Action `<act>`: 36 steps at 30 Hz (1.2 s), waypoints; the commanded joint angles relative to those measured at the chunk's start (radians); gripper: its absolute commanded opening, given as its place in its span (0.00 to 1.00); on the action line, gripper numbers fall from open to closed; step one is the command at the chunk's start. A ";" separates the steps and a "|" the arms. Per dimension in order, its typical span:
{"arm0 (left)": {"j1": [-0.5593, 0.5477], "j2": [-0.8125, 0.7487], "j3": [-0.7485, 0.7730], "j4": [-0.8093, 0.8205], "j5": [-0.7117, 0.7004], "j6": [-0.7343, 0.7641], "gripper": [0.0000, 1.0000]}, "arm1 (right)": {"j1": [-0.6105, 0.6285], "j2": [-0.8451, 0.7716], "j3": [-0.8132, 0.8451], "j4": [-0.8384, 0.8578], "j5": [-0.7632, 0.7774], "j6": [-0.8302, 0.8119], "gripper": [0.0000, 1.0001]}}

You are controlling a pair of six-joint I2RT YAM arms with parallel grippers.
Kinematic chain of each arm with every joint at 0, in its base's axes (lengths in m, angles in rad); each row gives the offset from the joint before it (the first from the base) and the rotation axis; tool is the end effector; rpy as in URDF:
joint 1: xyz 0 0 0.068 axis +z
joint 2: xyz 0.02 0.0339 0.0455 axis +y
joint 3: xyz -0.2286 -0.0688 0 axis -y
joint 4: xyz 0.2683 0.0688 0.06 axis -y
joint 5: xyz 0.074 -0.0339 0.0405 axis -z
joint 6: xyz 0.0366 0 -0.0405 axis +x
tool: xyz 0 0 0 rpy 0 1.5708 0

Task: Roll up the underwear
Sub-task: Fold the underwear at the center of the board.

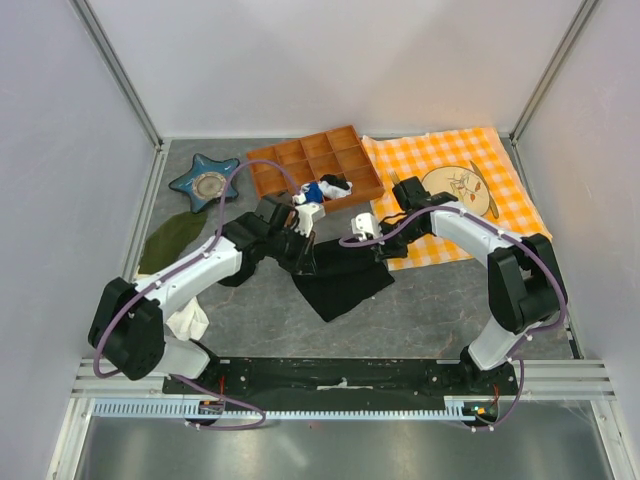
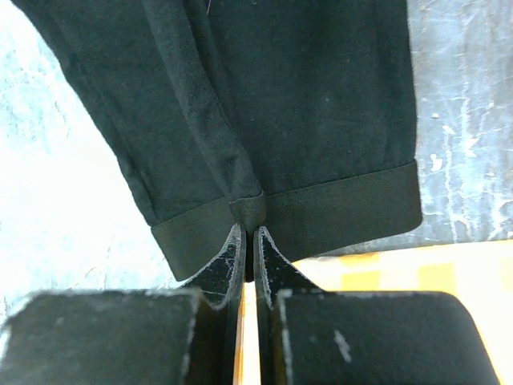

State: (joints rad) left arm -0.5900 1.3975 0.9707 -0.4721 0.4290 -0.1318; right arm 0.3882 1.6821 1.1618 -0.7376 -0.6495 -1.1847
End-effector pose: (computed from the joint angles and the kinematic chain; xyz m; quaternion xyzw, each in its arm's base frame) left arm 0.2545 -0.1887 0.1983 0.2778 0.8824 -0.3018 0.2304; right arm 0.3061 0.1491 0.1612 -0.6978 0.6261 0.2332 0.2583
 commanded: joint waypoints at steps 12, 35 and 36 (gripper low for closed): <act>-0.093 0.003 -0.063 0.067 -0.015 -0.103 0.02 | -0.005 -0.064 -0.082 -0.069 0.001 -0.127 0.00; -0.182 0.078 -0.159 0.188 -0.022 -0.216 0.43 | -0.018 -0.041 -0.110 -0.276 -0.033 -0.231 0.33; -0.182 0.052 -0.159 0.179 -0.038 -0.216 0.46 | -0.038 -0.047 -0.094 -0.296 -0.053 -0.230 0.36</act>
State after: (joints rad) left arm -0.7647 1.5269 0.8066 -0.3191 0.4015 -0.3008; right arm 0.3840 1.6524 1.0191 -0.9108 -0.6189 -1.3785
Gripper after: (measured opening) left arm 0.390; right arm 0.318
